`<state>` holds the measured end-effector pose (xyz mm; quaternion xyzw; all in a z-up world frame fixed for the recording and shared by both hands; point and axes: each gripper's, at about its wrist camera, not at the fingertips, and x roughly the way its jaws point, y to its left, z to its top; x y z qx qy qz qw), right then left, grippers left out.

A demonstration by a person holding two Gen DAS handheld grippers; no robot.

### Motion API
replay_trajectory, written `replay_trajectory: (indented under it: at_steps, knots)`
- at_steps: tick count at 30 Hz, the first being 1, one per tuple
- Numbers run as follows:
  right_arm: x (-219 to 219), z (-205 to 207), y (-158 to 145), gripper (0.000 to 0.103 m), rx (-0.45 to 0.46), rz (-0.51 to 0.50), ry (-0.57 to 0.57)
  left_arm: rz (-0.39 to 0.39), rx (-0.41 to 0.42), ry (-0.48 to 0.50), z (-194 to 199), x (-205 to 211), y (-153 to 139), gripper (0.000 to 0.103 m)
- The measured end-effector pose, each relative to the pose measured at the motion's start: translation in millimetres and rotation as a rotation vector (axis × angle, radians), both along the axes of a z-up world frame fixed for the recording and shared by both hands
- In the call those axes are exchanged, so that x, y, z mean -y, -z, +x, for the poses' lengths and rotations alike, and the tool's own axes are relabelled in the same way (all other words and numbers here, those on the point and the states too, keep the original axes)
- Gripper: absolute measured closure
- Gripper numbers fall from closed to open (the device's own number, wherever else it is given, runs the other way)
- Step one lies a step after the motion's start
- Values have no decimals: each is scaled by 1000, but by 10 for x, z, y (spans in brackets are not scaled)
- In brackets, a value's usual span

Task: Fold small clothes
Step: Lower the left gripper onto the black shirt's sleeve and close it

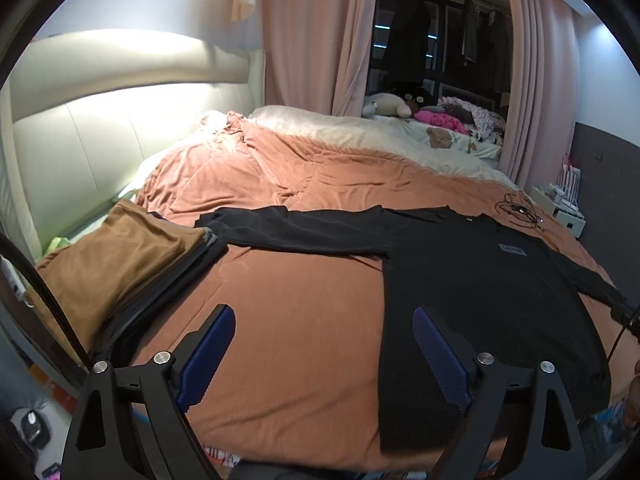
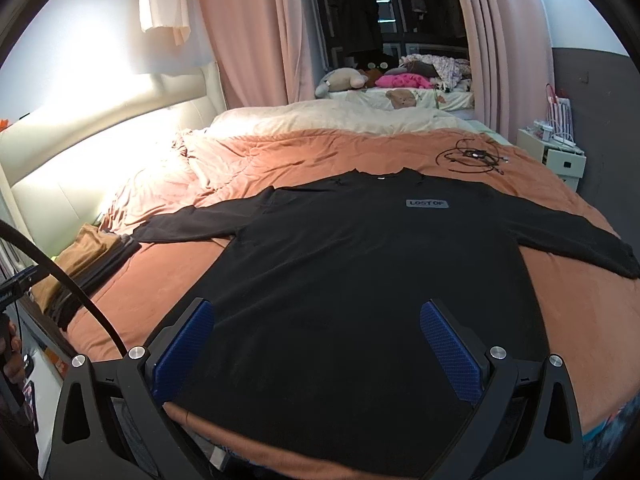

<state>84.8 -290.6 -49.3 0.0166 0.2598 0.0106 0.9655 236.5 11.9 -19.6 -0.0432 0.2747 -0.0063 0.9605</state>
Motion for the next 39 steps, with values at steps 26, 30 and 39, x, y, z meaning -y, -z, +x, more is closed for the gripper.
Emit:
replay_trajectory:
  at_steps: [26,30,39]
  knots:
    - [-296,1981,-49,7,-109,11,-11,-166,-228,-99,2089,-557,534,44]
    - [-332,2327,72,11,-153,30,-8,-194,-266,-117,2403,-664,737,45]
    - [-482,2988,262,16,-233,25,-12,-245,-361,-162,2999,-881,1189,53]
